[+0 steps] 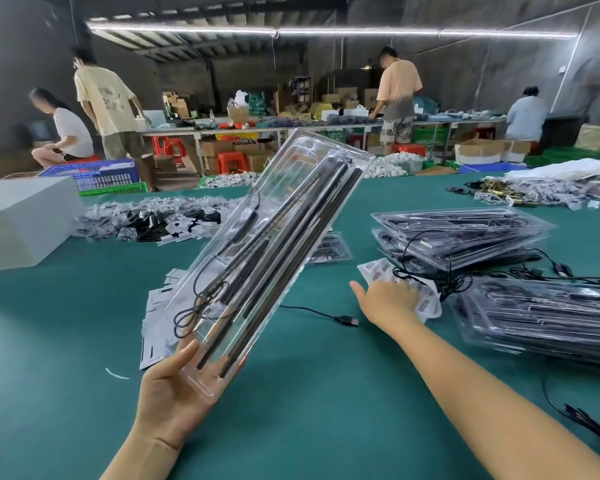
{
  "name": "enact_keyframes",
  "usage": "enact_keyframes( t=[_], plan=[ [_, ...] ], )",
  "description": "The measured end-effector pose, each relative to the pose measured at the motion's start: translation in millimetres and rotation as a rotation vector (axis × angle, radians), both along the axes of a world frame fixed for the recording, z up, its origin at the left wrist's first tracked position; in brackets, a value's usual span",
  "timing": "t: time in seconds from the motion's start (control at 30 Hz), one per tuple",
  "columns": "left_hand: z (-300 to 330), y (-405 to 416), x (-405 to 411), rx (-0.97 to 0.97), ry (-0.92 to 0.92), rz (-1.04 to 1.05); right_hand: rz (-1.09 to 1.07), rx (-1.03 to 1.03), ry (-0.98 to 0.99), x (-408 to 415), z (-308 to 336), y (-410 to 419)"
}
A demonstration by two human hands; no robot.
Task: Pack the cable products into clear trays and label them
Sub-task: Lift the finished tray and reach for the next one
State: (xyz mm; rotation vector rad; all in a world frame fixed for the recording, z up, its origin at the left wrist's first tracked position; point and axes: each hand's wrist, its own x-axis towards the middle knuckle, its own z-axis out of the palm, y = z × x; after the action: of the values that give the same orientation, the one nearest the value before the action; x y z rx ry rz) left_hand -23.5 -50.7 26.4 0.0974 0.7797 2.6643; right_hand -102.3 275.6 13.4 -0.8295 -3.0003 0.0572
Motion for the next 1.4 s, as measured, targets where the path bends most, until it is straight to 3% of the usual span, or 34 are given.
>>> enact_keyframes(
  t=[0.17, 0.27, 0.33, 0.4, 0.47, 0.53, 0.6, 0.7, 0.77, 0.9, 1.0, 1.13, 1.23, 1.4],
  plan=[
    [-5.6, -2.5, -4.4, 0.023, -0.011, -0.044, -0.042, -0.176, -0.063, 6.2, 4.7, 18.5],
    [-4.6, 0.6, -1.7, 0.126, 0.089, -0.199, -0.048, -0.168, 0.009, 11.2, 4.8, 20.3],
    [-8.9, -0.4, -4.3, 0.033, 0.109, -0.170, -0.005, -0.103, 0.045, 19.4, 5.6, 10.2],
    [-11.5, -0.7, -6.9, -0.049, 0.108, -0.142, 0.086, 0.035, 0.153, 30.7, 7.7, -0.6],
    [-10.7, 0.4, -6.5, -0.083, 0.117, -0.158, 0.133, -0.041, 0.332, 46.2, 16.0, -13.1],
    [-10.7, 0.8, -5.5, -0.125, 0.123, -0.177, 0.172, -0.283, 0.487, 61.6, 24.1, -27.6],
    [-10.4, 0.6, -3.6, -0.146, 0.160, -0.200, 0.193, -0.792, 0.611, 75.6, 33.9, -45.1],
    [-9.1, 1.0, 1.3, -0.143, 0.198, -0.256, 0.189, -1.889, 0.449, 96.4, 44.9, -67.8],
    [-8.8, 2.3, 4.3, -0.178, 0.220, -0.285, 0.199, -2.148, 0.330, 105.2, 43.7, -78.0],
    [-12.4, 8.9, 10.3, -0.310, 0.305, -0.321, 0.156, -2.120, 0.434, 112.5, 24.3, -95.4],
    [-12.4, 15.6, 12.7, -0.308, 0.269, -0.273, 0.169, -2.130, 0.525, 116.7, 15.9, -92.3],
    [-7.6, 12.8, 9.3, -0.293, 0.183, -0.095, 0.293, -1.998, 0.549, 117.0, 20.6, -74.5],
    [-3.1, 5.4, 8.3, -0.302, 0.146, -0.088, 0.421, -1.935, 0.504, 115.5, 23.0, -60.4],
    [1.2, 20.3, 20.4, -0.565, 0.289, -0.163, 0.426, -1.698, 0.550, 113.7, 29.3, -50.2]
  ],
)
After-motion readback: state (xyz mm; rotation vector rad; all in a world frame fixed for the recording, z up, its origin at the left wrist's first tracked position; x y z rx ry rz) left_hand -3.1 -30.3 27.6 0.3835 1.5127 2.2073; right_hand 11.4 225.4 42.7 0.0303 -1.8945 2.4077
